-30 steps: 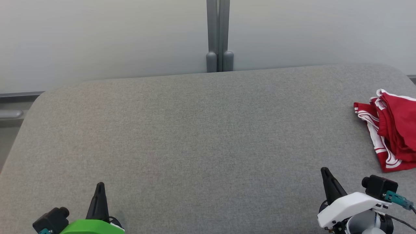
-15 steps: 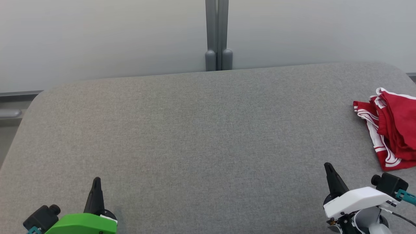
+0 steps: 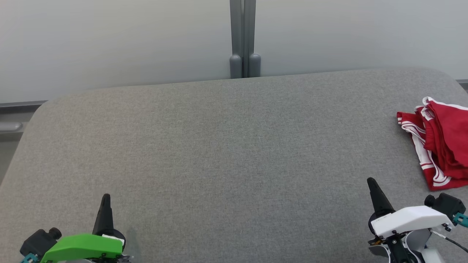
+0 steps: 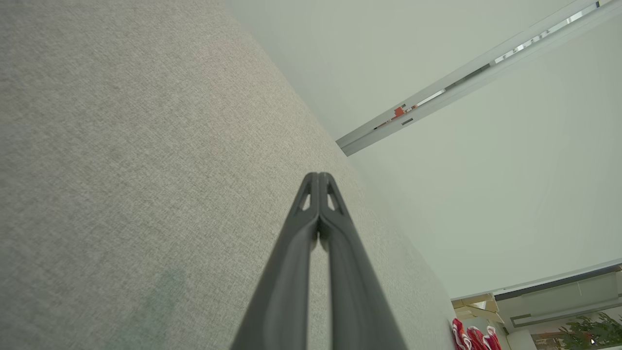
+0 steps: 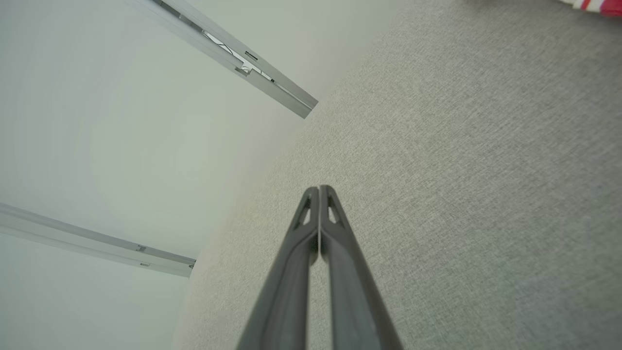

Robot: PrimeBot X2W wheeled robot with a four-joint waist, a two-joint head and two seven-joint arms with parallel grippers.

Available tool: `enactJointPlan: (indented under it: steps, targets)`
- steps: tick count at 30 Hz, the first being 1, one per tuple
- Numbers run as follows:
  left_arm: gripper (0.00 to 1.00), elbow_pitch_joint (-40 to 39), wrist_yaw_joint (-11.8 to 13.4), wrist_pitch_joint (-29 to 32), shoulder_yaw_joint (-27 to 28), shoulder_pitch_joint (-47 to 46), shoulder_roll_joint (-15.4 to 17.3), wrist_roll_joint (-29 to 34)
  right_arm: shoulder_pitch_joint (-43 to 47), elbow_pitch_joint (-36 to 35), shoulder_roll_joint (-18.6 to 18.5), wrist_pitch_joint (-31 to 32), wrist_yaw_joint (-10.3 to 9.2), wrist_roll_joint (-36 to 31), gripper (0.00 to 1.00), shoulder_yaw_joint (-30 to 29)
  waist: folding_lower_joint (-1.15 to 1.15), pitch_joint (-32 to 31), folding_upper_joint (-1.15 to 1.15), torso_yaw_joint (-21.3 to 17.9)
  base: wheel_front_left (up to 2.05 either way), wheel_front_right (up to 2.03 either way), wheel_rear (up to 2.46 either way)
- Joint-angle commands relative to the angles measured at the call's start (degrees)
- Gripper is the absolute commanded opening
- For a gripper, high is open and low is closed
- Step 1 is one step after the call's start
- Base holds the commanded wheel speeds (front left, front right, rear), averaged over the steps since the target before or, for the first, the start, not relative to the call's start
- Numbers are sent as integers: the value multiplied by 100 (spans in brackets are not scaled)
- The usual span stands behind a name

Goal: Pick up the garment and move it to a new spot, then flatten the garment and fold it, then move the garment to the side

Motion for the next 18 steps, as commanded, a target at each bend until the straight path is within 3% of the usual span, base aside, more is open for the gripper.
enactJointPlan:
  steps: [1,18]
  targets:
    - [0,-79,-50,42,43,-194,15,-148,-165,-78,-8,31,-3,196,0,-33,0,4,0,-2,0,0,0]
    - [0,-109,-96,310,174,-309,-6,-1050,-267,-71,14,174,-3,1257,0,-154,0,47,0,-29,0,0,0]
